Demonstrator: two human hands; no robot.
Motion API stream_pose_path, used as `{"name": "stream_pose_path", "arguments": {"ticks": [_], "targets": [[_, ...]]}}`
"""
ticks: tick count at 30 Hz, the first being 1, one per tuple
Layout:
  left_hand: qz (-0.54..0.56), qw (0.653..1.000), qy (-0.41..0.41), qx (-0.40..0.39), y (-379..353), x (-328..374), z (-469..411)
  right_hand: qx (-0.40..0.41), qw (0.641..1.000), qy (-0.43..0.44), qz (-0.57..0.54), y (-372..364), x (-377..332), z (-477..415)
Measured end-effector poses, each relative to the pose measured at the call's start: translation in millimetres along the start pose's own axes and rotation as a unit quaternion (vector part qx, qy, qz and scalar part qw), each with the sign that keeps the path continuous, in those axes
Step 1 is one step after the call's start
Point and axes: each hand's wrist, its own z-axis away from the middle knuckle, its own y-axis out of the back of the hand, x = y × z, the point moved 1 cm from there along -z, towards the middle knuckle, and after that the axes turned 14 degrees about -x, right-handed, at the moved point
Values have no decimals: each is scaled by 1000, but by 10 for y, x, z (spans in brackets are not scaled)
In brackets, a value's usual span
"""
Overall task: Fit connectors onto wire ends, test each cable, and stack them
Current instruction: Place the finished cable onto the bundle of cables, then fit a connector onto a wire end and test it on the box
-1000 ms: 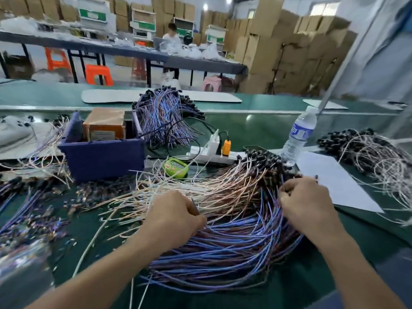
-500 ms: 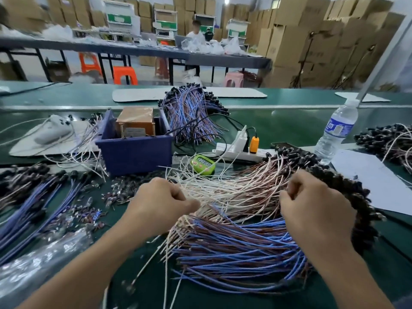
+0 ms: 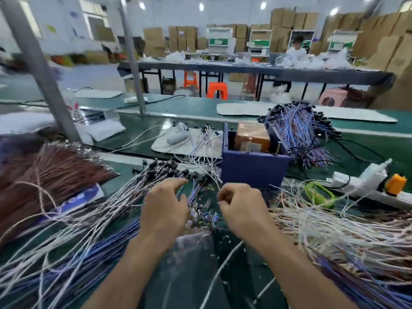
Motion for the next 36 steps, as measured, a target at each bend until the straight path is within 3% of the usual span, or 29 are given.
{"name": "stream_pose_path", "arguments": {"ticks": [4,8,14,21,30,36], "targets": [[-58,998,22,29,11,-228,-74,-58,998,-7,-12,-161,-214,-381],[-90,995,23,39,-12,-346,-127,-55,998,-19,-1,-267,-427,-701],[-30,996,84,9,1,-415,-192,-54,996,-71,-10,-509,-719,-1009],[7,997,64,41,1,-479,-224,-19,989,-145,-21,-642,-785,-1165],[122,988,-24,88,-15,-371,-187,-58,973,-143,-172,-501,-725,-1180],[123,990,9,66,-21,-353,-189,-80,971,-103,-200,-494,-721,-1118]]}}
